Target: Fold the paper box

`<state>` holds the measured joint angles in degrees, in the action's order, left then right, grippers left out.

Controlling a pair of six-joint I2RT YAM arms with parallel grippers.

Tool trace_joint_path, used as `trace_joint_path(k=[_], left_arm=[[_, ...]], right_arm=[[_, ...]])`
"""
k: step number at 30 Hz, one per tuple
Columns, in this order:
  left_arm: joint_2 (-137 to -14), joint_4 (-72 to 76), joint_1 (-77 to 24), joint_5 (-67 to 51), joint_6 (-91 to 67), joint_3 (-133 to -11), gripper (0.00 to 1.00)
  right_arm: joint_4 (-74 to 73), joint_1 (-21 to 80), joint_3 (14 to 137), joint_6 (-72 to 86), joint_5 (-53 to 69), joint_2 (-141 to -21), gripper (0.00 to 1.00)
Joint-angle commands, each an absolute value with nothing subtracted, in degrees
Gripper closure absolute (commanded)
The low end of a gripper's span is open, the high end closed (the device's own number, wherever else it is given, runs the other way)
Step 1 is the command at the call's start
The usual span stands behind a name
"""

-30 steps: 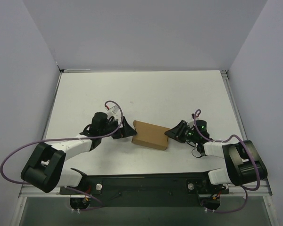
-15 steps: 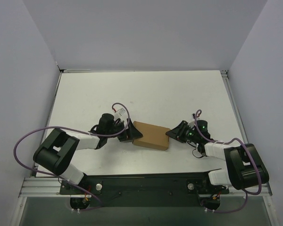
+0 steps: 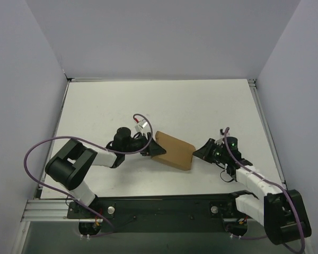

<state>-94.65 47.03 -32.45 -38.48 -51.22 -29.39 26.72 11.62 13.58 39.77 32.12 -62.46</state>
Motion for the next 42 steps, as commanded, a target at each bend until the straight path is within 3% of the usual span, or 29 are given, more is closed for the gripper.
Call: trace_joint_path(k=[1,4,5,8,11,14,21,27,42], left_arm=[[-93.26,53.26,-33.48,-42.62,-44.31,-30.85,0.42],[-90.54,52.74,-34.71,-43.59,-38.86,-30.33,0.43],[-88.44,52.30,-35.06,-43.94,-37.28,-30.06,0.43],[-83.43,48.09,-36.91,-44.73,-30.34,-29.62,0.43],[-78.34,41.33,-38.67,-44.73,-23.40,-29.53,0.43],[-73.66,34.56,-40.25,-45.44,-17.33,-29.53,0.43],[-67.33,22.42,-45.44,-45.79,-13.54,-30.85,0.44],[-63.02,21.45,-47.20,-46.05,-14.41,-30.50,0.44],[-62.05,22.06,-47.72,-50.71,-16.44,-31.99,0.44]], right_arm=[[9.95,11.86,17.66,32.18,26.46,-53.89,0.87],[2.21,12.22,21.17,29.55,25.49,-46.95,0.65],[0.28,12.39,22.05,28.75,25.75,-43.80,0.52],[-5.52,12.92,25.83,24.89,28.46,-39.13,0.32],[-6.59,13.18,29.78,20.59,34.60,-37.53,0.22],[-5.37,14.93,32.60,20.21,45.32,-38.23,0.19],[-15.55,28.28,42.88,10.47,34.81,-38.58,0.15],[-18.63,30.50,44.74,7.56,32.17,-40.08,0.15],[-20.56,37.70,46.93,5.63,47.73,-49.91,0.15]])
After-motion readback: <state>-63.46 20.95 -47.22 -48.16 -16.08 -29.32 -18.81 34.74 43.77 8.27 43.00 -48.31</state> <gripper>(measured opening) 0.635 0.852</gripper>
